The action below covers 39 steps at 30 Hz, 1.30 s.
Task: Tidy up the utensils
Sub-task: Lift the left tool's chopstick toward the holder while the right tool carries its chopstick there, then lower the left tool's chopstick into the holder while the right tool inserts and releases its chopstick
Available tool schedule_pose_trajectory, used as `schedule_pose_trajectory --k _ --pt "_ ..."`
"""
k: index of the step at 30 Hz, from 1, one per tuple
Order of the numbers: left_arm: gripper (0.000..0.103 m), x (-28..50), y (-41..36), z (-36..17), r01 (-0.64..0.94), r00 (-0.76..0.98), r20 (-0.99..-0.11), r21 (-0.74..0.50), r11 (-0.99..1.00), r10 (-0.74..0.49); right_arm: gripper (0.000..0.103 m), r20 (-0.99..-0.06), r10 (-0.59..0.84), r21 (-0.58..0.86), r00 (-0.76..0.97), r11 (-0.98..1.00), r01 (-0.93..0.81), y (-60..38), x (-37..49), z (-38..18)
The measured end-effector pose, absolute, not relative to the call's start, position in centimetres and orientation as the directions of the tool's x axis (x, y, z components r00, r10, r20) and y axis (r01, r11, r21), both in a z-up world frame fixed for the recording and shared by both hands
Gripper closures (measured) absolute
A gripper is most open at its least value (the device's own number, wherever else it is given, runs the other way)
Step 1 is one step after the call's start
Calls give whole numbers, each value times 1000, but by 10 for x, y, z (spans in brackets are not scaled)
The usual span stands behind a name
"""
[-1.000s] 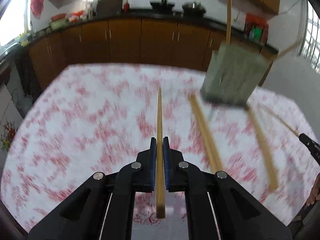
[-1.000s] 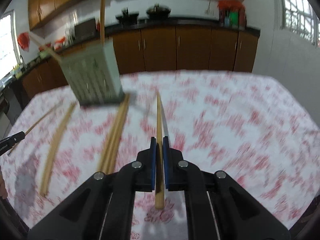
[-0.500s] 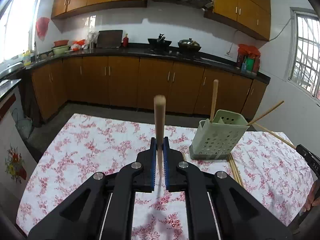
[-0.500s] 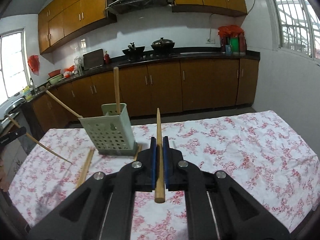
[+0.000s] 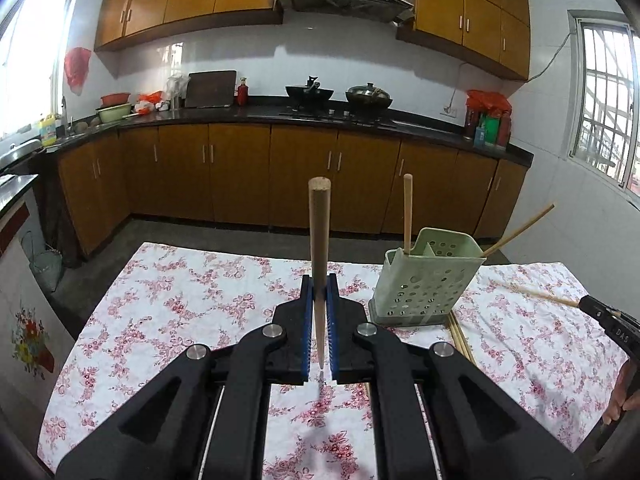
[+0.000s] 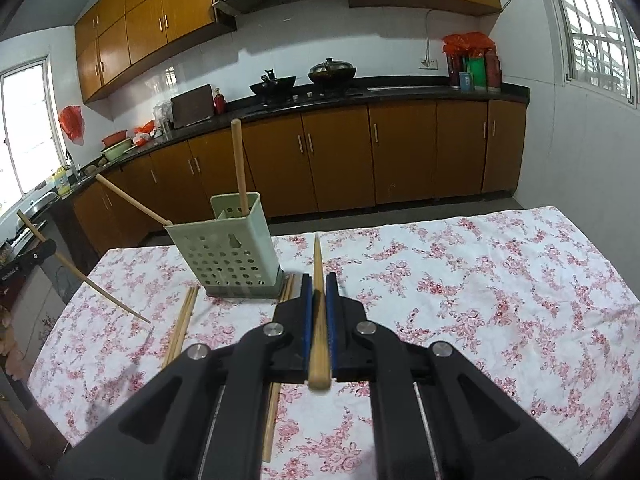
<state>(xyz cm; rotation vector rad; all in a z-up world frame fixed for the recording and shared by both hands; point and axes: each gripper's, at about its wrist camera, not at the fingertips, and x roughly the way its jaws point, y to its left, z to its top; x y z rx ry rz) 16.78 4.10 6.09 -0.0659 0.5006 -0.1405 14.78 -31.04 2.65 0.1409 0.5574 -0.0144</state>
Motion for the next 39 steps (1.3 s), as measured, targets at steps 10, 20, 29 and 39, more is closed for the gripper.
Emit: schedule_pose_trajectory --k 10,20,29,39 --pt "96 165 38 70 136 871 -462 -100 986 -167 95 -472 60 143 880 990 9 -311 141 46" --pt "95 157 7 132 269 887 -354 -126 955 -296 95 -372 220 145 902 973 -177 -298 120 142" --pt "96 169 -30 174 299 925 -215 -95 949 -313 95 -237 214 165 948 970 -178 -288 137 183" --pt "95 221 -61 148 250 952 -160 -77 965 -259 95 -292 146 122 945 986 -115 -259 234 151"
